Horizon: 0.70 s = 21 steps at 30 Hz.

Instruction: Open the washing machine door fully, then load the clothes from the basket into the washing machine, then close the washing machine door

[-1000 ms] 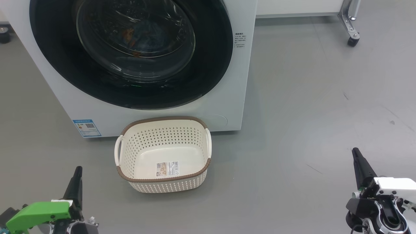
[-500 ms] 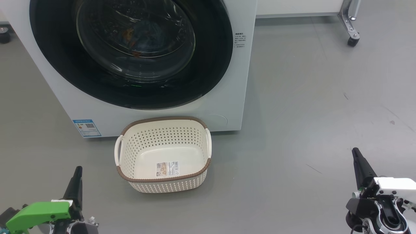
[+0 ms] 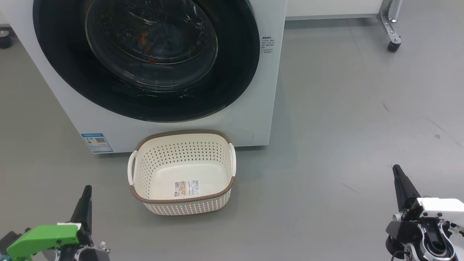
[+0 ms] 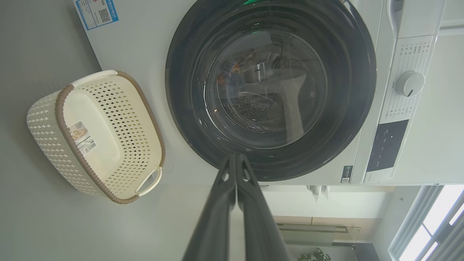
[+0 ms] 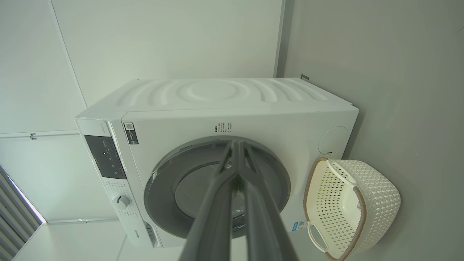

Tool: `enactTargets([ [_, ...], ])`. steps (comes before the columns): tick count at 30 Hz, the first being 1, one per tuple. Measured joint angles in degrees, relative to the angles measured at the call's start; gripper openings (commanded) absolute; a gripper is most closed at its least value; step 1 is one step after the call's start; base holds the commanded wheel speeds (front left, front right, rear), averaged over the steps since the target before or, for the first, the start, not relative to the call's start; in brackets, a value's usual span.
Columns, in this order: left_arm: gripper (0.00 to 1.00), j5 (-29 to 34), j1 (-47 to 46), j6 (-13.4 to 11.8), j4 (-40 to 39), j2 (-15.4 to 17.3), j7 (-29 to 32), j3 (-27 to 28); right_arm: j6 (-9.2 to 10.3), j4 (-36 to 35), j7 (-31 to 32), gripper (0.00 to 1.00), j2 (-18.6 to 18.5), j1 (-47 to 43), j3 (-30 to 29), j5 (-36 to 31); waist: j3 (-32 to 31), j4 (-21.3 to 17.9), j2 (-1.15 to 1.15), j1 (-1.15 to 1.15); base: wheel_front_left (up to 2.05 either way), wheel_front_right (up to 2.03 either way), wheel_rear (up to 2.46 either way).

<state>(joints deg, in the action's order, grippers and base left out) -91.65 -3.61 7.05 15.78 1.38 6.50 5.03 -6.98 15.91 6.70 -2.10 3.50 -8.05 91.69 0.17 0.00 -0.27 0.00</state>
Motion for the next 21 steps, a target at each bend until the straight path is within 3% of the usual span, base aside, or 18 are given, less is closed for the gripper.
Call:
enactTargets([
  [21, 0.00, 0.0, 0.0, 0.0, 0.0, 0.0, 0.0, 0.0, 0.00, 0.0, 0.0, 0.00, 0.0, 0.0, 0.0, 0.0, 0.0, 0.0, 0.00, 0.00, 0.00, 0.00, 0.00],
])
